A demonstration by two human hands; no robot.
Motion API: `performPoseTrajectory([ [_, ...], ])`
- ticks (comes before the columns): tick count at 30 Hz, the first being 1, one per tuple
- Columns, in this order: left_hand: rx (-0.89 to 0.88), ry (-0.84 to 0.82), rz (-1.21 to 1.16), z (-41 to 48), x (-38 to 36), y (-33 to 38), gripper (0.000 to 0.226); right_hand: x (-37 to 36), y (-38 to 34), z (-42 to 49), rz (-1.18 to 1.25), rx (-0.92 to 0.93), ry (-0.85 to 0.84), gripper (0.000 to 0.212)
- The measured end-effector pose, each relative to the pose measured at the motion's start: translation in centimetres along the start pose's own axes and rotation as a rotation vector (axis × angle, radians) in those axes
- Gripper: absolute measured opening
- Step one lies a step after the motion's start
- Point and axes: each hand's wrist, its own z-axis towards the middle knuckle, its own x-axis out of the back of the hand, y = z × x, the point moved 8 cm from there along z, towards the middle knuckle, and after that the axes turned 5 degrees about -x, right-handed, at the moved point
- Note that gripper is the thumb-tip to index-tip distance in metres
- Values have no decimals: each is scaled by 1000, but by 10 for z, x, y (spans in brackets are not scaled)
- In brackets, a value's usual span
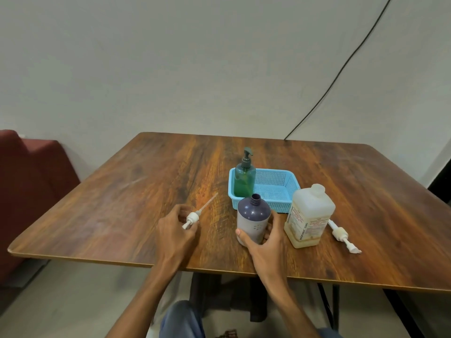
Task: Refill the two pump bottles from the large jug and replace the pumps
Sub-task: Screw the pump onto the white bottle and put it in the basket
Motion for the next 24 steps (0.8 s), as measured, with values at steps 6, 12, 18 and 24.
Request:
performPoseTrajectory([
  [6, -81, 94, -136, 9, 40, 24, 25, 1, 2, -1, 7, -2, -15, 85],
  [12, -205, 131, -263, 22, 67, 75, 25, 1, 6, -1, 3, -11, -6, 88],
  [18, -267, 29, -400, 35, 73, 124, 22, 0, 8, -1, -15, -8, -9, 91],
  [24, -290, 0, -469, 47, 66, 159, 18, 2, 2, -2, -58, 23, -6, 90],
])
